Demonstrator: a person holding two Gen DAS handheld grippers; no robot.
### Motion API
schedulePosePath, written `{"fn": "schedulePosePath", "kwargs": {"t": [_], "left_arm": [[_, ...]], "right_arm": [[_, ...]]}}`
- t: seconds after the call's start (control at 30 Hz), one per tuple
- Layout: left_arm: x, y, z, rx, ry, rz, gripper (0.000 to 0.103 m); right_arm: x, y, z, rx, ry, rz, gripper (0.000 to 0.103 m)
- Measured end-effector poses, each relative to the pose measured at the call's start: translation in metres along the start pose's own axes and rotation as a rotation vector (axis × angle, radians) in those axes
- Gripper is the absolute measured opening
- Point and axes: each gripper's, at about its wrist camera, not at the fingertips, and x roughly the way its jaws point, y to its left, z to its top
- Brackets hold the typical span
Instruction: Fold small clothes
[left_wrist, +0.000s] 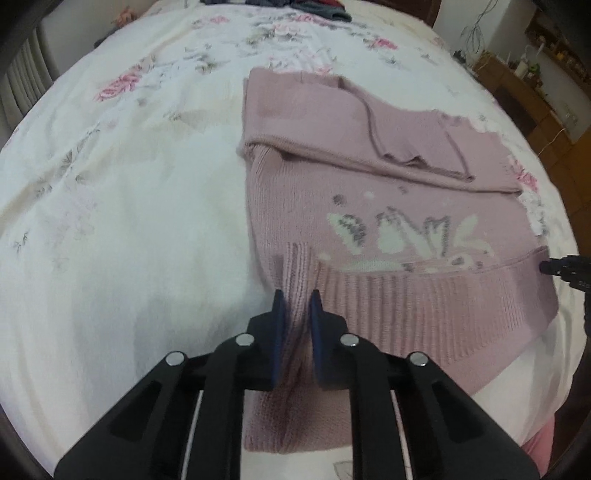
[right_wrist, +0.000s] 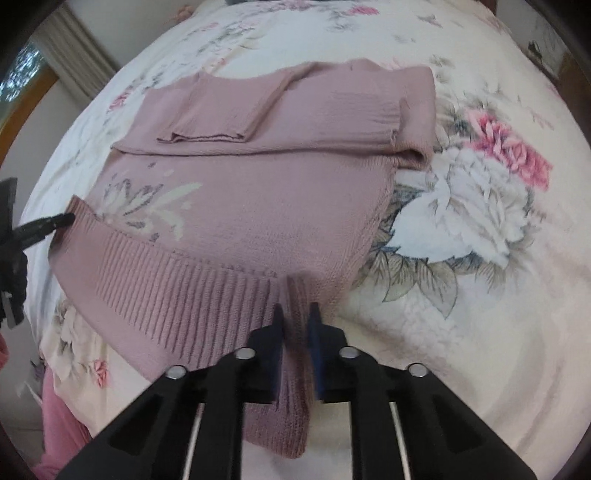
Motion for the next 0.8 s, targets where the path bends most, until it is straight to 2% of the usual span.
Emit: {"fn": "schedulePosePath", "kwargs": {"t": [0.1, 0.13, 0.2, 0.27, 0.4, 0.47, 0.53, 0.57, 0.63, 0.67, 0.7, 0.73, 0.77, 0.8], "left_arm": [[-0.008, -0.010, -0.004, 0.016, -0.014, -0.042, 0.010], [-0.009, -0.013, -0.006, 0.019, -0.013, -0.057, 0.010], [-0.005, -0.015, -0.009, 0.031, -0.005, -0.047, 0.010], [0.003, -0.014, -0.010, 0.033, 0.013, -0.020, 0.011], [0.020, -0.003, -0.004, -0.022, 0.046, -0.025, 0.015], [0.027, -0.003, -0.001, -0.018, 0.057, -0.030, 0.019], [0.031, -0.004, 0.000, -0.007, 0.064, -0.036, 0.024], [0.034, -0.005, 0.000, 0.003, 0.068, -0.029, 0.024], [0.035, -0.008, 0.001, 0.018, 0.068, -0.012, 0.024], [0.034, -0.009, 0.001, 0.022, 0.065, -0.008, 0.023], [0.032, -0.011, 0.000, 0.030, 0.055, 0.006, 0.015], [0.030, -0.013, 0.000, 0.035, 0.050, 0.015, 0.010], [0.026, -0.015, -0.001, 0.041, 0.036, 0.019, 0.010], [0.022, -0.016, -0.002, 0.045, 0.022, 0.016, 0.010]], "right_arm": [[-0.012, 0.005, -0.003, -0.021, -0.028, 0.029, 0.011], [-0.017, 0.008, -0.005, -0.028, -0.036, 0.064, 0.011], [-0.019, 0.008, -0.006, -0.025, -0.038, 0.100, 0.011], [-0.015, 0.008, -0.006, -0.024, -0.028, 0.084, 0.011], [0.001, 0.003, 0.001, 0.019, 0.011, 0.082, 0.020], [0.009, 0.001, 0.001, 0.024, 0.027, 0.087, 0.022], [0.018, 0.000, 0.002, 0.022, 0.050, 0.092, 0.031], [0.021, -0.001, 0.001, 0.025, 0.056, 0.091, 0.032], [0.027, -0.002, 0.000, 0.036, 0.061, 0.094, 0.029], [0.027, -0.003, 0.000, 0.041, 0.056, 0.098, 0.024], [0.025, -0.003, -0.001, 0.046, 0.049, 0.099, 0.017], [0.023, -0.004, -0.001, 0.049, 0.042, 0.097, 0.016], [0.018, -0.005, -0.002, 0.052, 0.029, 0.098, 0.011], [0.014, -0.006, -0.002, 0.054, 0.020, 0.100, 0.010]]}}
